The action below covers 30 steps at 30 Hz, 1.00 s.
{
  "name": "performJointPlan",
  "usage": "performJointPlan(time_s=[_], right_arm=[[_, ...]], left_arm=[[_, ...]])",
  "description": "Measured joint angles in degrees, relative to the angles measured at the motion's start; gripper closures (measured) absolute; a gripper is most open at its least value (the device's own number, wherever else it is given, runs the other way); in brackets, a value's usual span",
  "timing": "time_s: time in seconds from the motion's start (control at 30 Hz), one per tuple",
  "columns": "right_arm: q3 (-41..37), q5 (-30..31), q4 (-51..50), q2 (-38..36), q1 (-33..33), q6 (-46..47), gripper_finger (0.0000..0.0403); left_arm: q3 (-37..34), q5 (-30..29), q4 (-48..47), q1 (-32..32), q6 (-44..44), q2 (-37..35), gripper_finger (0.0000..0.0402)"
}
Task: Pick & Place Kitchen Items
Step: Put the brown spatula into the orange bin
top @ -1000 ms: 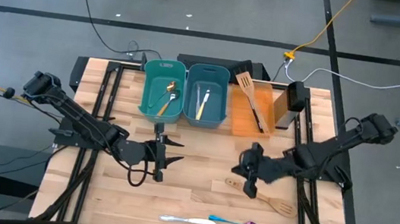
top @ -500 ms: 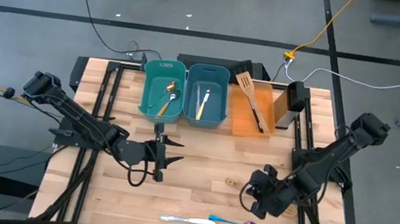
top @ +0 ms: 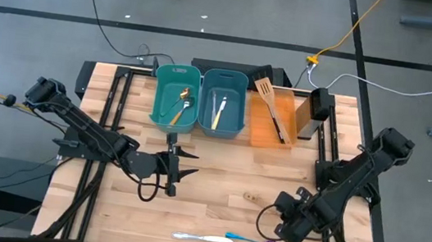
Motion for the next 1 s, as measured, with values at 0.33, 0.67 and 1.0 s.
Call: performJointPlan(time_s=[0.33, 0.67, 1.0], right_arm=[[0.0, -7.15, 0.35, 5.21, -0.01, -0.98, 0.037], [0.02, -7.11, 0.49, 8.71, -0.01, -4.12, 0.037], [0.02, -5.92, 0.4, 10.28, -0.1, -4.86, 0.0346]], left_arm=[[-0.04, 0.0, 0.0, 0.0, 0.0, 0.0, 0.0225], [-0.04, 0.01, -0.02, 0.0, 0.0, 0.0, 0.0225], [-0.04, 0.02, -0.11, 0.02, 0.0, 0.0, 0.0225]])
